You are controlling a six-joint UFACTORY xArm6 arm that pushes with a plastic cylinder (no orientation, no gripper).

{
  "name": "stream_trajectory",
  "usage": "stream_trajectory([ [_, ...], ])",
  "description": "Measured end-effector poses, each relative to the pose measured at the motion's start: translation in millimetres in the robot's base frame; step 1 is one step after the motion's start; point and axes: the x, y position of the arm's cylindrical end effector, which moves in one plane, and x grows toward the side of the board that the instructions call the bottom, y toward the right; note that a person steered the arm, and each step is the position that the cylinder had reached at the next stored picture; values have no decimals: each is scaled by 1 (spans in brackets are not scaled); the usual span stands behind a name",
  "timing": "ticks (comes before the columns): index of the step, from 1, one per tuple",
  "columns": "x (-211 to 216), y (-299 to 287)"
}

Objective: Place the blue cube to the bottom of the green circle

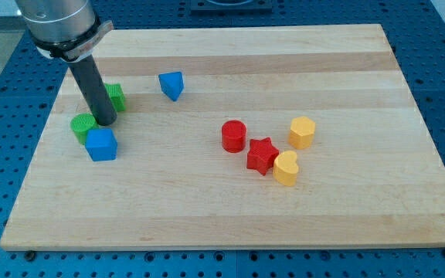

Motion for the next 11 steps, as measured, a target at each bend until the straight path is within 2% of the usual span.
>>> stream_trajectory([
  [1,-3,15],
  [2,1,66],
  [3,22,81],
  [5,50,70],
  [8,52,20],
  [11,54,15],
])
